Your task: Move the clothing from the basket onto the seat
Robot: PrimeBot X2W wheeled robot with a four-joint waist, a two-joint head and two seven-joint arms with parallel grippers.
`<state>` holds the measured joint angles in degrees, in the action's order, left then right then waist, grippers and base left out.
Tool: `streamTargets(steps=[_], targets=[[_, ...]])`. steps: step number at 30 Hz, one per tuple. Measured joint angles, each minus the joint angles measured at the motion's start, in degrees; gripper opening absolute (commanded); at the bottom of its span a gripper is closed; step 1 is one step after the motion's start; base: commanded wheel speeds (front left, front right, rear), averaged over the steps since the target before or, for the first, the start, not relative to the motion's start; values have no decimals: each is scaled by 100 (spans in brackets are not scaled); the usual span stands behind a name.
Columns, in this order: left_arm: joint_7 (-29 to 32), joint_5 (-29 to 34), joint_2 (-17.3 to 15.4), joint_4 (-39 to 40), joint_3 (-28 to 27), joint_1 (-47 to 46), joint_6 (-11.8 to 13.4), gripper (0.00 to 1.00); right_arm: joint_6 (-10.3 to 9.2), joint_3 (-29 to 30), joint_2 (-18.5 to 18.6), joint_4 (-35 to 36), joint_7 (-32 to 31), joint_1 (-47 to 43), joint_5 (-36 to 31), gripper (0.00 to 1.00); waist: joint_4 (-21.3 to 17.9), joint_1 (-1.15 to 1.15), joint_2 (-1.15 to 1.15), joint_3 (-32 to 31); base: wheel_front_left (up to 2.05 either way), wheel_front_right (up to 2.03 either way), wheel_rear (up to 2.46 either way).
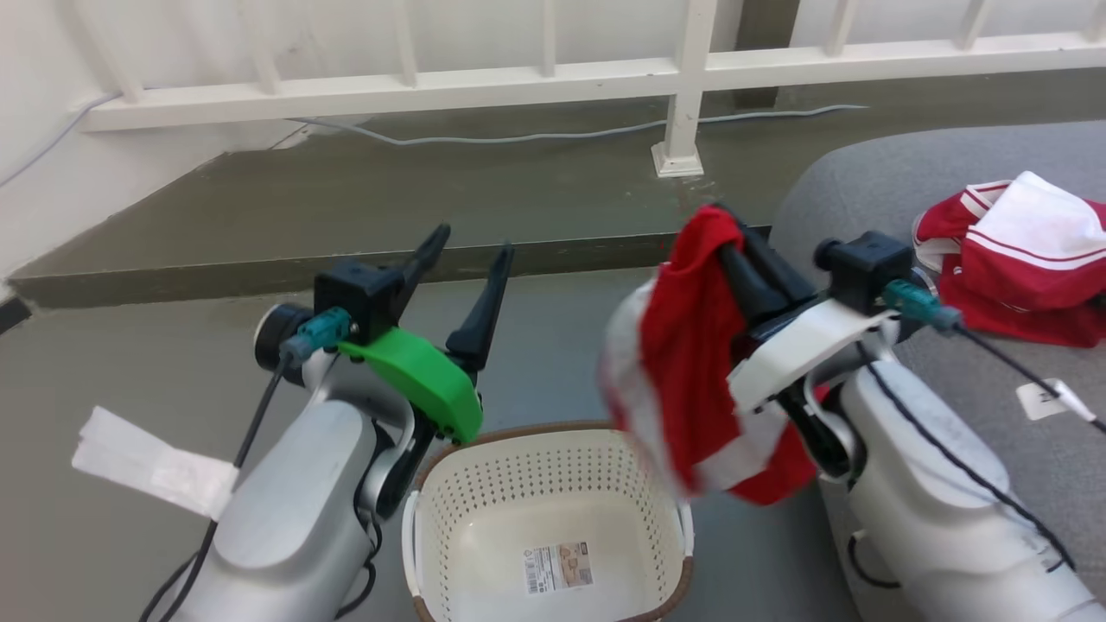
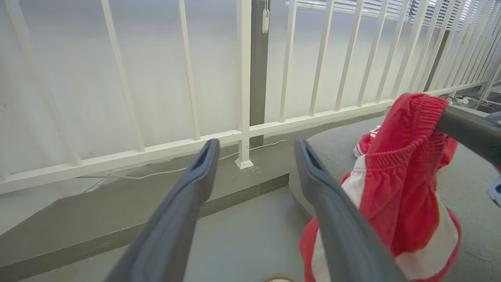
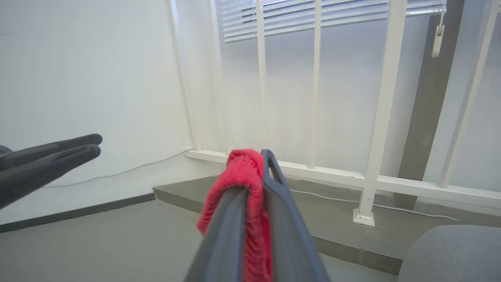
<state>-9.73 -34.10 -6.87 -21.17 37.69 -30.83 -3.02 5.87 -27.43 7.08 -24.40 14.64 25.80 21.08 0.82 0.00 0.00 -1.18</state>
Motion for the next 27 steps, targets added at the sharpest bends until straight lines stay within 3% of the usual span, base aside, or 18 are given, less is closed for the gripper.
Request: streamTargets(steps=[11,27], targets=[[-136,1,-82,200,344,482,-156,100,-230,617,481,417,0,25,-119,0,-444,0,0,4,0,0,0],[-199,19,-3,597,868,783,-281,100,-355,1189,960,934,1,-69,-192,0,-1599,0,0,61,0,0,0]])
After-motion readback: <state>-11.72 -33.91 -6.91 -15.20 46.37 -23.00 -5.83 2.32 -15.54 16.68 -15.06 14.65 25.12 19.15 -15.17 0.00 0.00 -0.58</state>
